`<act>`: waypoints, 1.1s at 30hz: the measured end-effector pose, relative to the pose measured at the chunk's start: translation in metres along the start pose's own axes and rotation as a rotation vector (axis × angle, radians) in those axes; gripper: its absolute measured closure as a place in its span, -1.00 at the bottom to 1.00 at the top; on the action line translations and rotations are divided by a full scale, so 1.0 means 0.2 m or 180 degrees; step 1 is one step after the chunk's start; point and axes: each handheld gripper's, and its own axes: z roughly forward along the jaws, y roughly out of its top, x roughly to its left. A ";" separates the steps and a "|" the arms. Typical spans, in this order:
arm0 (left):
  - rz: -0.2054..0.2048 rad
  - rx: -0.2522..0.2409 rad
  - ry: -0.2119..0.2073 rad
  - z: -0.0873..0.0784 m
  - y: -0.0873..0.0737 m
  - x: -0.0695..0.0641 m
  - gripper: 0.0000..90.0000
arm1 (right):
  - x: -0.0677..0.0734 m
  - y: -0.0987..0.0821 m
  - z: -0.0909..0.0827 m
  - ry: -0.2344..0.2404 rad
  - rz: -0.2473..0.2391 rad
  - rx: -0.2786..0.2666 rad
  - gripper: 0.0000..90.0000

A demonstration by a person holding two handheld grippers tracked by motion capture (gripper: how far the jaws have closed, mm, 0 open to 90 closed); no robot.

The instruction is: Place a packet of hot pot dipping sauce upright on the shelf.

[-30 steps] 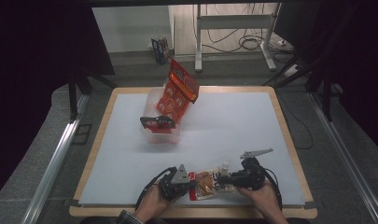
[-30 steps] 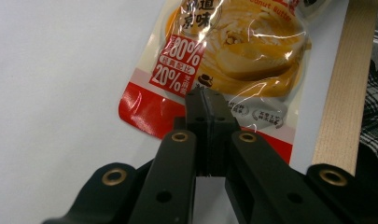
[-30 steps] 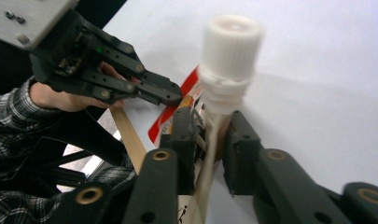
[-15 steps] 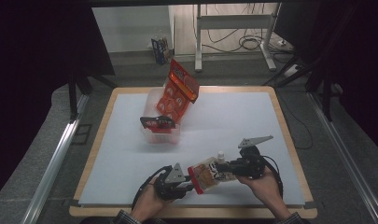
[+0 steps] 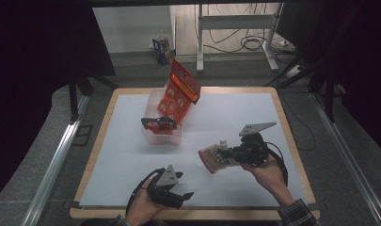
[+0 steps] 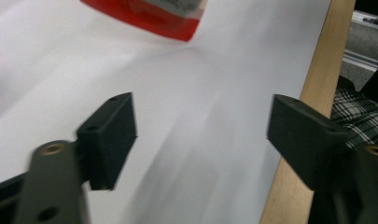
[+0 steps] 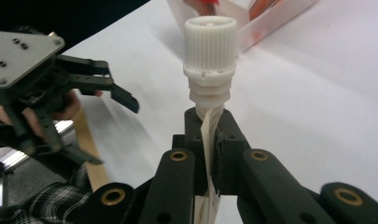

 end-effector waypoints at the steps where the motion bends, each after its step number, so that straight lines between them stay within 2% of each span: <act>1: -0.0013 -0.0005 0.0015 -0.01 0.00 0.00 -0.63 | -0.01 0.02 0.00 -0.0005 -0.0007 -0.0008 0.89; 6: -0.0031 -0.0004 0.0095 -0.04 -0.03 0.01 -0.84 | -0.03 0.09 -0.01 -0.0046 -0.0084 -0.0009 0.89; 12: -0.0084 -0.0053 0.0224 -0.09 -0.07 0.01 -0.95 | -0.06 0.19 0.00 -0.0036 -0.0185 -0.0002 0.89; 23: -0.0191 -0.0143 0.0367 -0.15 -0.12 0.04 -1.00 | -0.11 0.38 0.10 0.0005 -0.0357 0.0153 0.89; 33: -0.0191 -0.0160 0.0429 -0.15 -0.13 0.06 -1.00 | -0.18 0.51 0.23 0.0092 -0.0406 0.0328 0.89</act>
